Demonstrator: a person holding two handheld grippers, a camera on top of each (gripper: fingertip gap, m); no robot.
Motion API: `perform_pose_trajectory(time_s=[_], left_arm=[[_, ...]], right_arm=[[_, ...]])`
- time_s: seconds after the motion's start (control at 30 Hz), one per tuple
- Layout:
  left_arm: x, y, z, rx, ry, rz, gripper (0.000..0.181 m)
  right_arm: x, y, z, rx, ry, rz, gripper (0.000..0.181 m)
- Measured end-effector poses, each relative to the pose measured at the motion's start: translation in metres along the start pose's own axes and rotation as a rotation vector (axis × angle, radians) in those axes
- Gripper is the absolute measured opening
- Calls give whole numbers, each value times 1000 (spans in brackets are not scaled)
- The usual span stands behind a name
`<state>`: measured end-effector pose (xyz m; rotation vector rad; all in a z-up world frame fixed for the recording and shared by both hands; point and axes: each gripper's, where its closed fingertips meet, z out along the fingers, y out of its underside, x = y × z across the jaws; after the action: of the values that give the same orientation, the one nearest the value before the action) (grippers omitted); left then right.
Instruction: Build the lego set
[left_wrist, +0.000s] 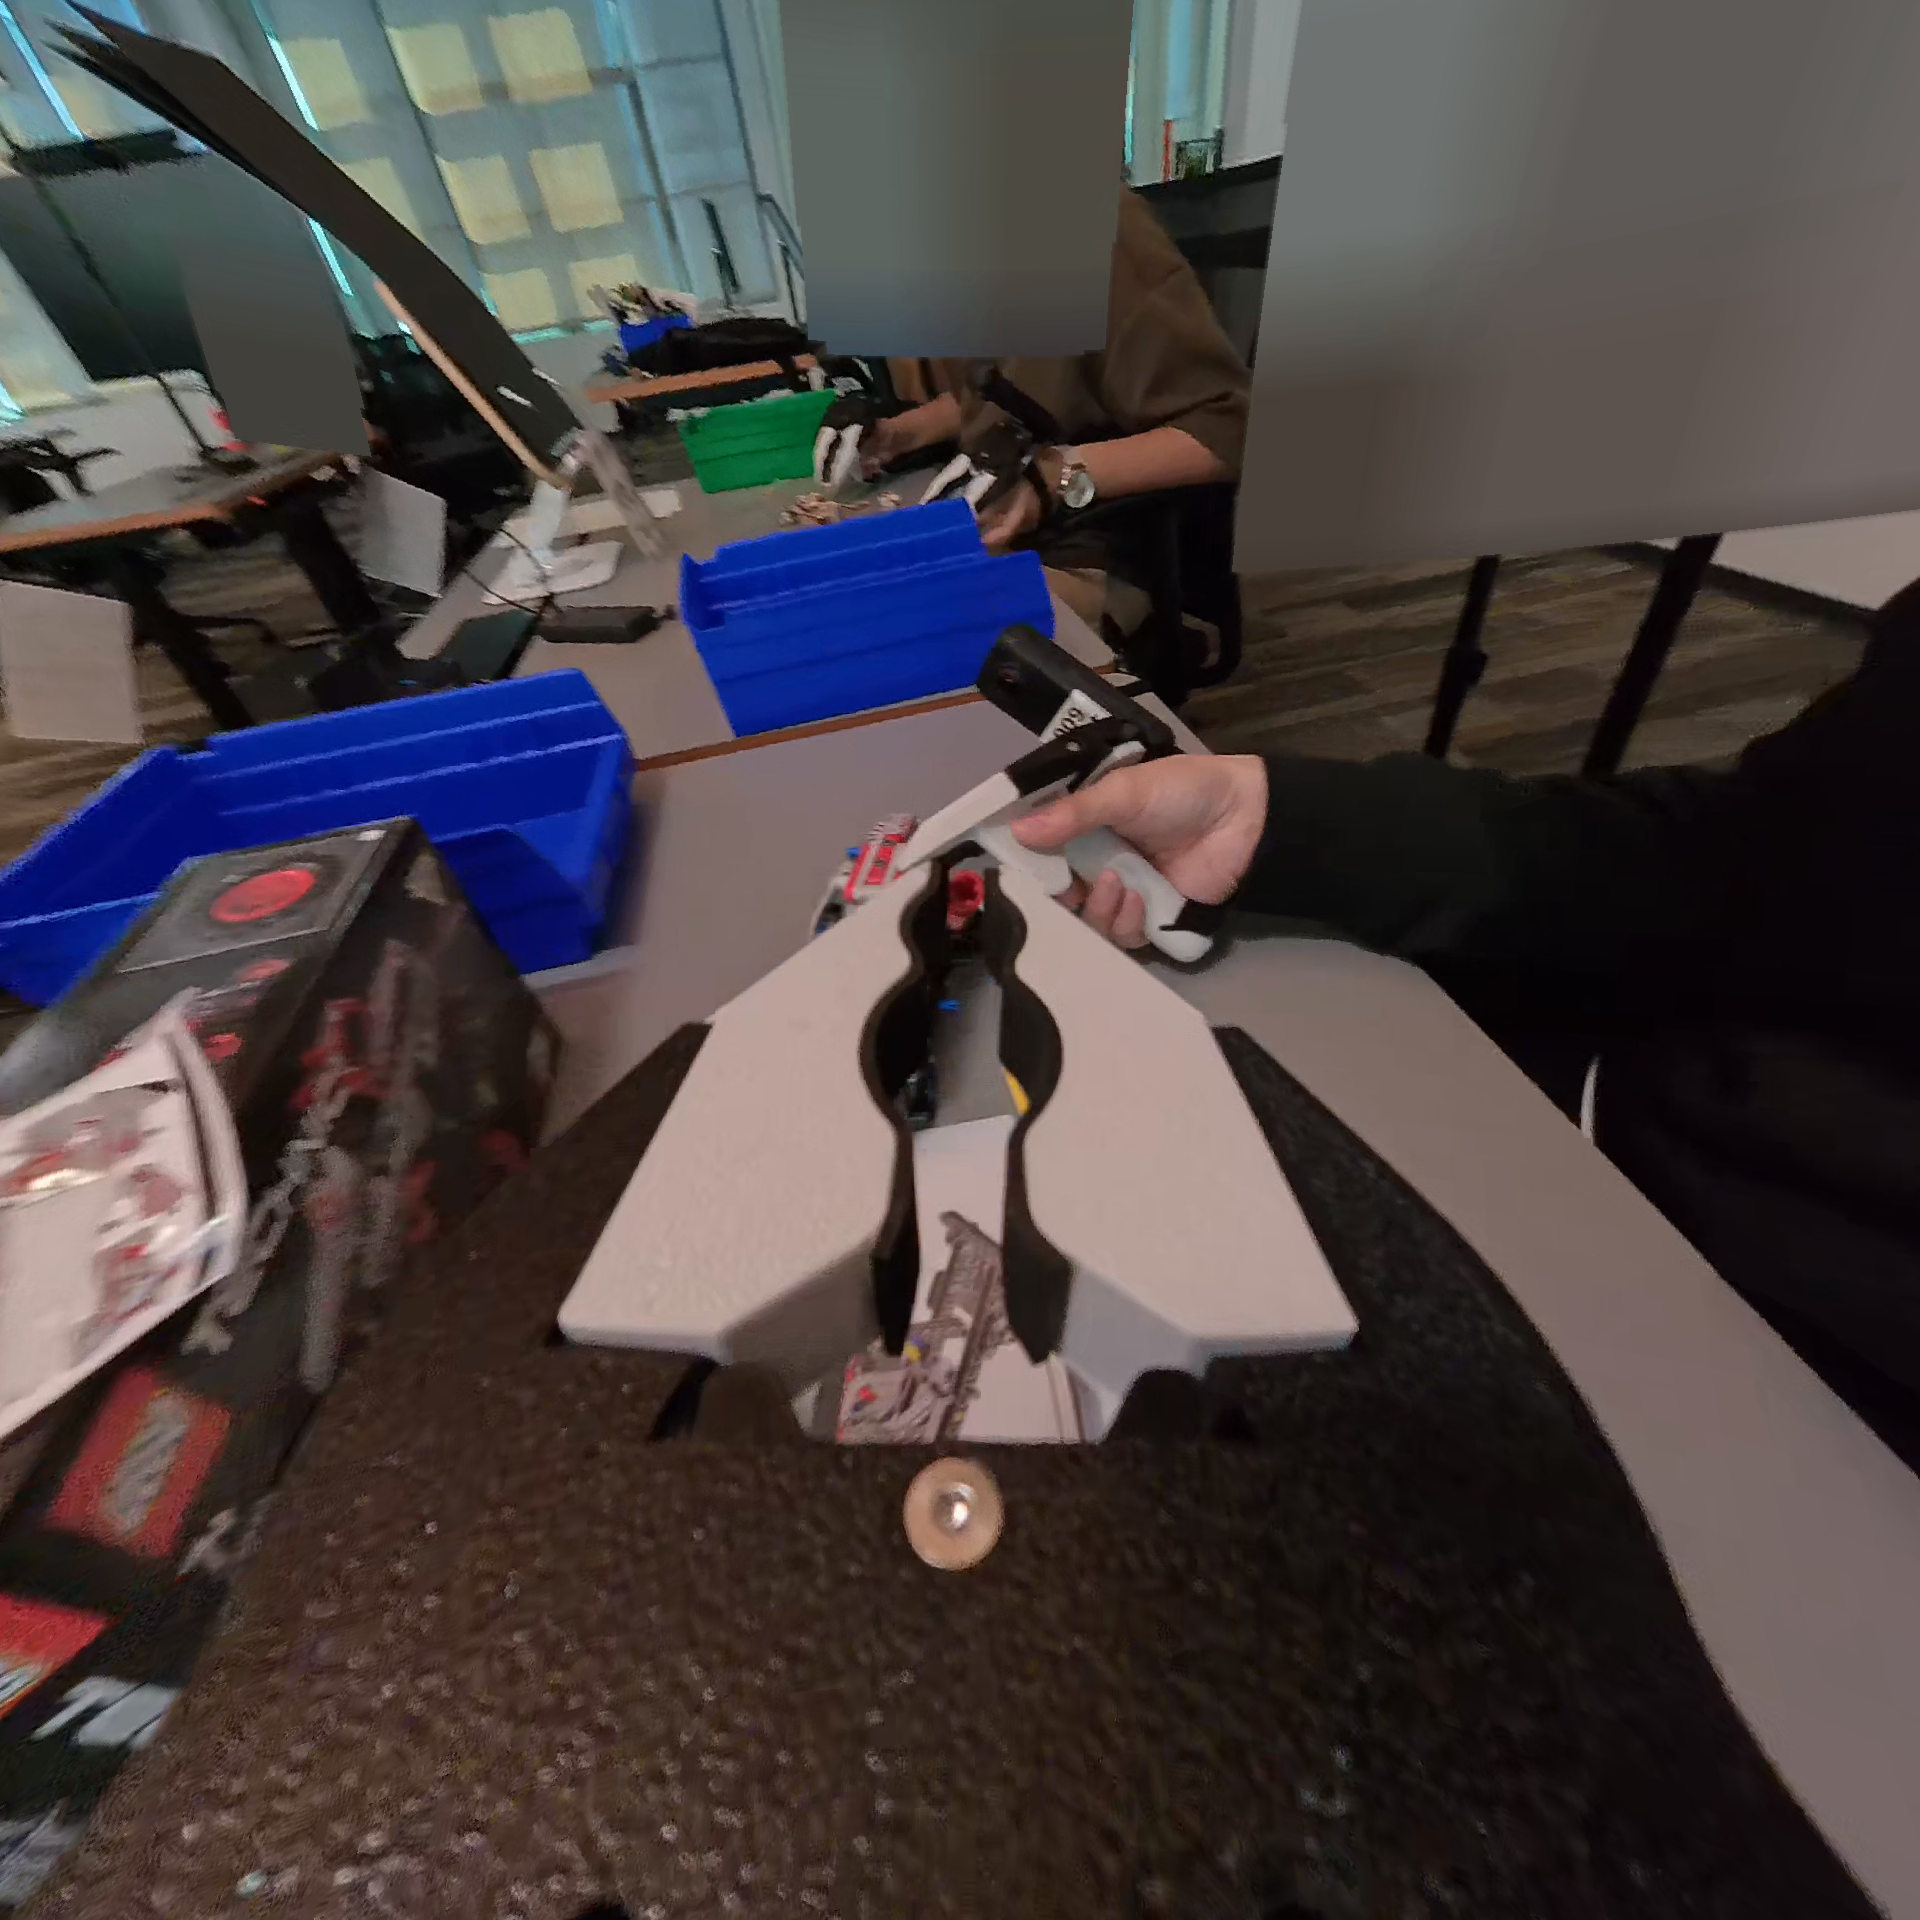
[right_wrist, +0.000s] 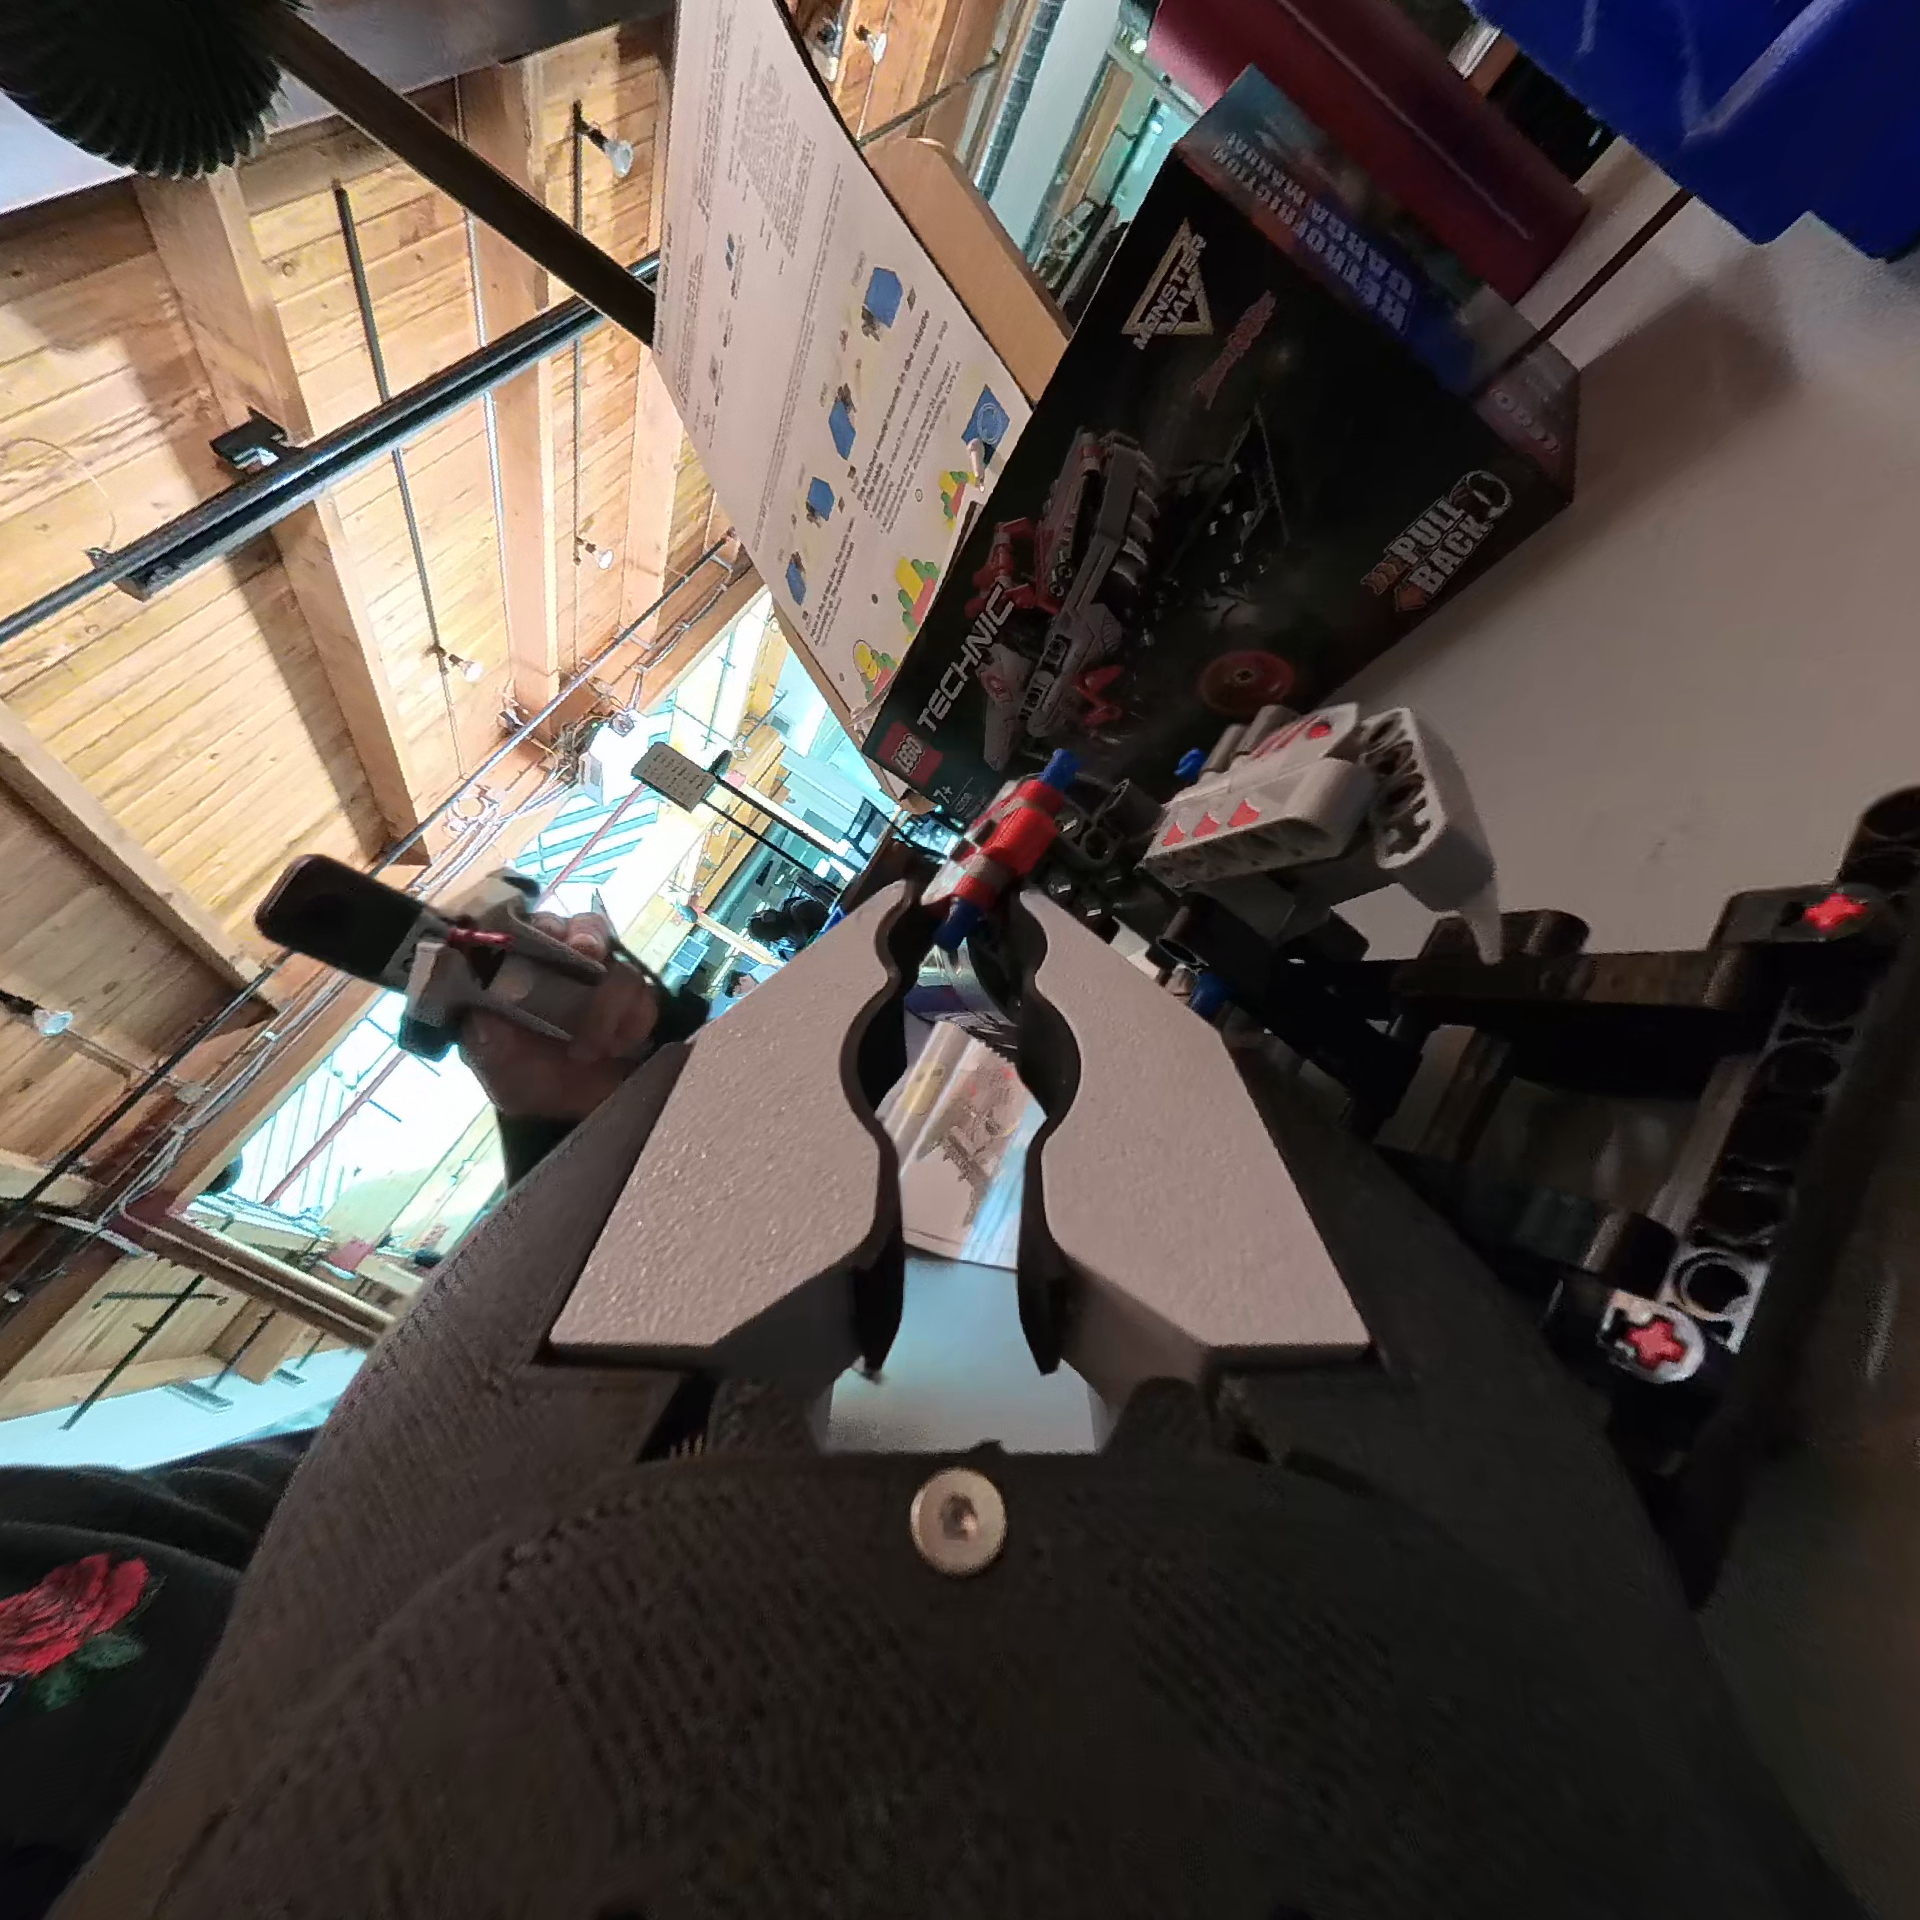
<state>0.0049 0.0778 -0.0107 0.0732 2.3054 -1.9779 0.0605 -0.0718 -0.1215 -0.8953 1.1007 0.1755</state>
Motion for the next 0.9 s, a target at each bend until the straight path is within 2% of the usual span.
perform_pose_trajectory(time_s=[0.13,0.33,0.47,0.6,0.77,0.9], left_arm=[[-1,5,29,-14,42,-38,4],[-19,-3,85,-48,102,-58,4],[-38,-5,122,-72,132,-101,4],[-47,6,156,-126,184,-129,4],[-48,33,181,-240,293,-191,4],[-45,39,189,-271,430,-309,4]], right_arm=[[-2,1,-5,11,-15,27,17],[-3,-4,-8,38,-49,94,18],[2,-10,-12,127,16,89,21],[8,-15,-10,187,47,113,13],[11,-19,-7,225,60,112,11],[4,-16,-7,207,14,108,11]])
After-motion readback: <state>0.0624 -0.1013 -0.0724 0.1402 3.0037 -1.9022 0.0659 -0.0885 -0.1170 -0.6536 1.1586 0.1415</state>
